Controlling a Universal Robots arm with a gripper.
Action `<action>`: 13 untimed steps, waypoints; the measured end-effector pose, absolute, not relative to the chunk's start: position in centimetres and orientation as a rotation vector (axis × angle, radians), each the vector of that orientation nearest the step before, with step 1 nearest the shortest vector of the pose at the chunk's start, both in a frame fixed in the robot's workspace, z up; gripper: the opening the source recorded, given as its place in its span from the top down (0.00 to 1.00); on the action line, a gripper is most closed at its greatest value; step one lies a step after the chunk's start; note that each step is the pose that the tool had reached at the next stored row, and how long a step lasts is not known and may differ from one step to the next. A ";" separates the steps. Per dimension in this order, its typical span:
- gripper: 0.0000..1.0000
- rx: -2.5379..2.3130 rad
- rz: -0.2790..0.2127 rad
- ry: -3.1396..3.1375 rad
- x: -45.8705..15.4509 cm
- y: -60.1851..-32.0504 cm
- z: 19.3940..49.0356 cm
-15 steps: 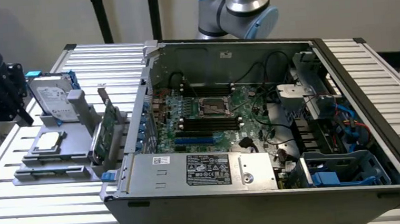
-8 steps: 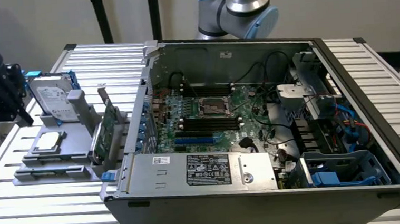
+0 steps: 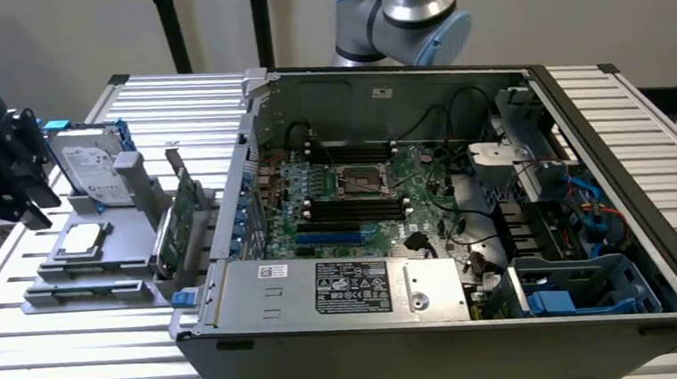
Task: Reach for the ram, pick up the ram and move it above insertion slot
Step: 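Pick up the ram and move it above insertion slot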
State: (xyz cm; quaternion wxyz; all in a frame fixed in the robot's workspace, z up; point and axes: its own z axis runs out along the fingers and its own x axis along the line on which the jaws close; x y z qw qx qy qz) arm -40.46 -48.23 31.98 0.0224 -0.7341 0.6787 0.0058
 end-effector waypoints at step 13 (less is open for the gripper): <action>0.64 -2.274 0.018 2.102 -40.5 -50.0 29.6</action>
